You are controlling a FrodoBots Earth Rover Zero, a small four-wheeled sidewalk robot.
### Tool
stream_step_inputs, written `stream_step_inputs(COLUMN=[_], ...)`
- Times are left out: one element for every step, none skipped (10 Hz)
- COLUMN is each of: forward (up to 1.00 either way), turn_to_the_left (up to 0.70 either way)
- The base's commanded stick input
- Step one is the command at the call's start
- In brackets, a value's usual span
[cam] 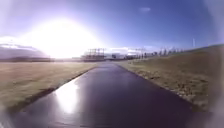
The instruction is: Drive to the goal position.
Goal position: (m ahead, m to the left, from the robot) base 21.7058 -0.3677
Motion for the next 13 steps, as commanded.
stream_step_inputs(forward=[1.00,1.00,1.00,1.00,1.00,1.00,1.00,1.00,1.00,1.00,1.00,1.00,1.00], turn_to_the_left=[-0.21,-0.06,0.00,0.00,0.00,0.00,0.00,0.00,0.00,0.00,0.00,0.00,0.00])
